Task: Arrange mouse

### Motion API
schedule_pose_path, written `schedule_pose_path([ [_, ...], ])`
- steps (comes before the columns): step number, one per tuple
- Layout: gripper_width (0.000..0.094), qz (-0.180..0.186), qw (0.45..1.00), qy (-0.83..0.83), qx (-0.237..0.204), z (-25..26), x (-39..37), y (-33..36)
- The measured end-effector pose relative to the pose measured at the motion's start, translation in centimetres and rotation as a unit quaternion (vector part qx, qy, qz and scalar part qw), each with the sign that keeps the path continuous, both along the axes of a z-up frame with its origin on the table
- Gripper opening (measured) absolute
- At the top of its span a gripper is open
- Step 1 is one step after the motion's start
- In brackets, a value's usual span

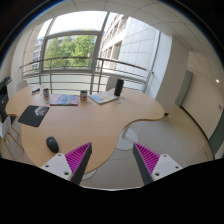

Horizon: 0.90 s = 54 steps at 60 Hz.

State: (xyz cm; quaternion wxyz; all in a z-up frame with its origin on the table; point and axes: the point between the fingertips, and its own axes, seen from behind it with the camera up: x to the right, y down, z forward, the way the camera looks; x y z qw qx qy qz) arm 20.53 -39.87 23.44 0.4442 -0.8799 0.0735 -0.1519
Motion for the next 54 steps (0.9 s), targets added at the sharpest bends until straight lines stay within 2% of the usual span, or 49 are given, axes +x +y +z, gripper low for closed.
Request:
schedule_pose_path([
  [12,0.0844,-0.026,1.000,-0.006,-0.015,-3.0,-1.6,-3.3],
  [21,0.0842,-0.038,0.999,0.015,-0.036,-8.2,-6.0,-7.0],
  [29,0.0844,-0.009,0.998,0.037,-0.053,-12.9,-12.3,-7.0],
  [41,0.0845,0.060,0.996,0.046,-0.055,-18.6,-20.3,0.3],
  [54,0.0847,0.088,0.992,0.063,-0.060,-23.7,-24.0,10.5],
])
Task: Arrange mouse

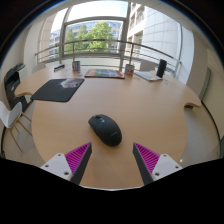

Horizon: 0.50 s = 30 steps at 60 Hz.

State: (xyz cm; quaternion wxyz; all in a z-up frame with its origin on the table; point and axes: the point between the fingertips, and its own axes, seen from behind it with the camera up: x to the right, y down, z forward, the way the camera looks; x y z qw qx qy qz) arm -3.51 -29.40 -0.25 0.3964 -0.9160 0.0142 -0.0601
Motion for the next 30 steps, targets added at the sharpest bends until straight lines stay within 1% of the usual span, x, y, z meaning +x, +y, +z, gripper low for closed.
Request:
schedule_pose_path([
  [7,0.0839,0.005,1.000,-0.005,0.000,-1.0,-0.2,3.4],
  [10,0.0849,0.007,1.000,0.001,0.001,-1.2,0.0,5.4],
  [14,0.0843,0.004,1.000,0.003,0.004,-1.2,0.3,7.0],
  [17,0.0821,0.005,1.000,0.009,0.007,-1.1,0.2,7.4],
  [20,0.0767,0.005,1.000,0.024,0.008,-1.3,0.1,8.2],
  [26,0.0531,0.007,0.999,0.038,0.014,-1.6,-0.1,9.1],
  [30,0.0497,0.008,0.999,0.035,0.015,-1.5,-0.2,9.3],
])
